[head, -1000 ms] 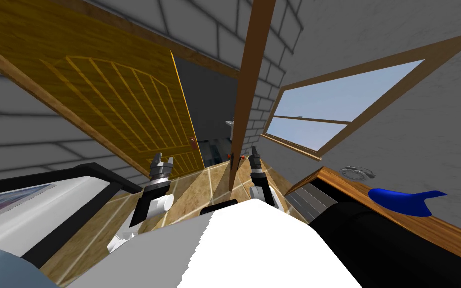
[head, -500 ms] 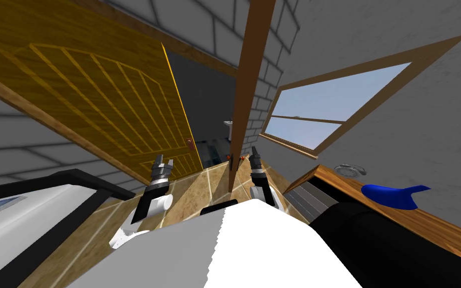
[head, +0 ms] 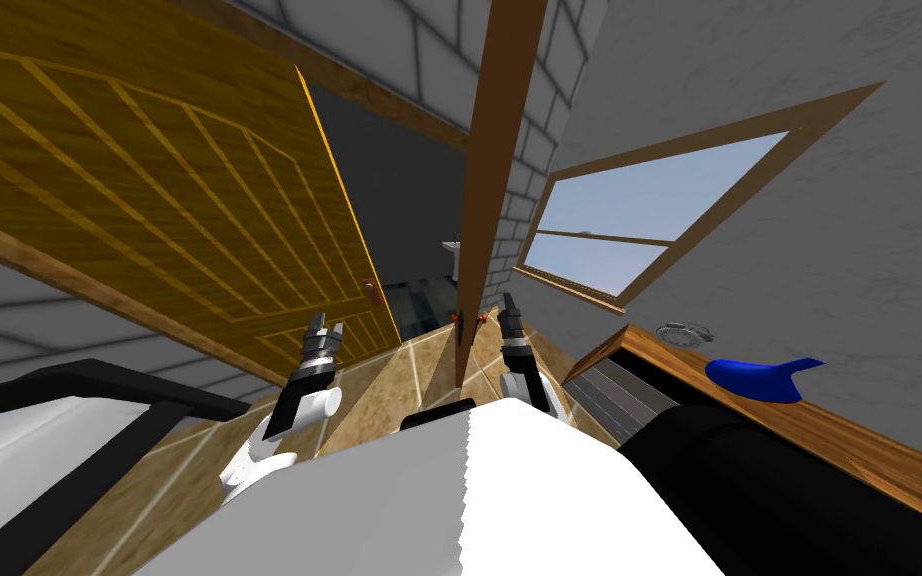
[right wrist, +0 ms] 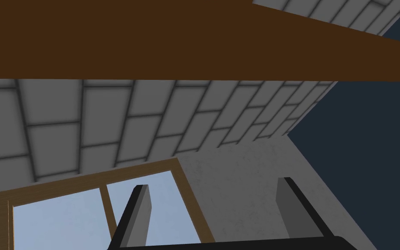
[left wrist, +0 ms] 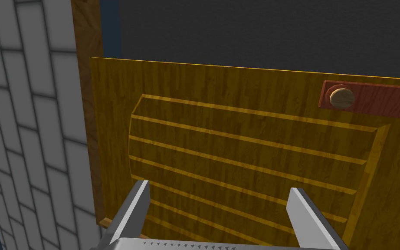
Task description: Pull the door open
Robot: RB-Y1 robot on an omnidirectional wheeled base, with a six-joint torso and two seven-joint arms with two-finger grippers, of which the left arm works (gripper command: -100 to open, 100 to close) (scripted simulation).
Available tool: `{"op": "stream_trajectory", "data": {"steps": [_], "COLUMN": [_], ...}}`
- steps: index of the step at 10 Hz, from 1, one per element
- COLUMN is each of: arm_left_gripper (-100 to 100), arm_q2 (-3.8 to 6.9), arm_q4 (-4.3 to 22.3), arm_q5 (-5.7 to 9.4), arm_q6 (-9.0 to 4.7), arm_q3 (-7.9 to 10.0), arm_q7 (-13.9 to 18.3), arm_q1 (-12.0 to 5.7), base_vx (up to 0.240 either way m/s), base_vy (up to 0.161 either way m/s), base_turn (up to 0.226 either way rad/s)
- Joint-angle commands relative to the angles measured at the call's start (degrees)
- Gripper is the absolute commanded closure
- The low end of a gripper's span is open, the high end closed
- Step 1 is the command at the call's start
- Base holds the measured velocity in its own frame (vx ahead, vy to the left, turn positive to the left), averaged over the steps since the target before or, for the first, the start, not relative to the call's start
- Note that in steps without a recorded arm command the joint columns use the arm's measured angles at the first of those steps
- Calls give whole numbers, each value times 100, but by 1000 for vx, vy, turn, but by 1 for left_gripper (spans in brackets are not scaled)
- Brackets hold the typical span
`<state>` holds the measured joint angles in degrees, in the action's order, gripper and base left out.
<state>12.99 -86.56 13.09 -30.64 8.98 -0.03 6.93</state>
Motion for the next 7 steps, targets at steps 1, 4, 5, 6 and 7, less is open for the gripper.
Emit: {"op": "stream_trajectory", "data": {"steps": [1,4,5,6,7], "arm_left_gripper": [-100,-100,-100,-100,-100], "arm_q2": [94,173,251,251,329], "arm_q4": [286,647,843,930,1096], "arm_q5": [43,80,117,117,154], "arm_q6": [2,4,6,6,8], "arm_q3": [78,145,211,211,278], "arm_q7": [20,33,46,46,59], "arm_q1": [-140,-257,-374,-374,-492], "base_vx": [52,45,57,49,52], "base_vy": [11,6,8,6,6], "base_turn": [-108,-75,-87,-70,-101]}}
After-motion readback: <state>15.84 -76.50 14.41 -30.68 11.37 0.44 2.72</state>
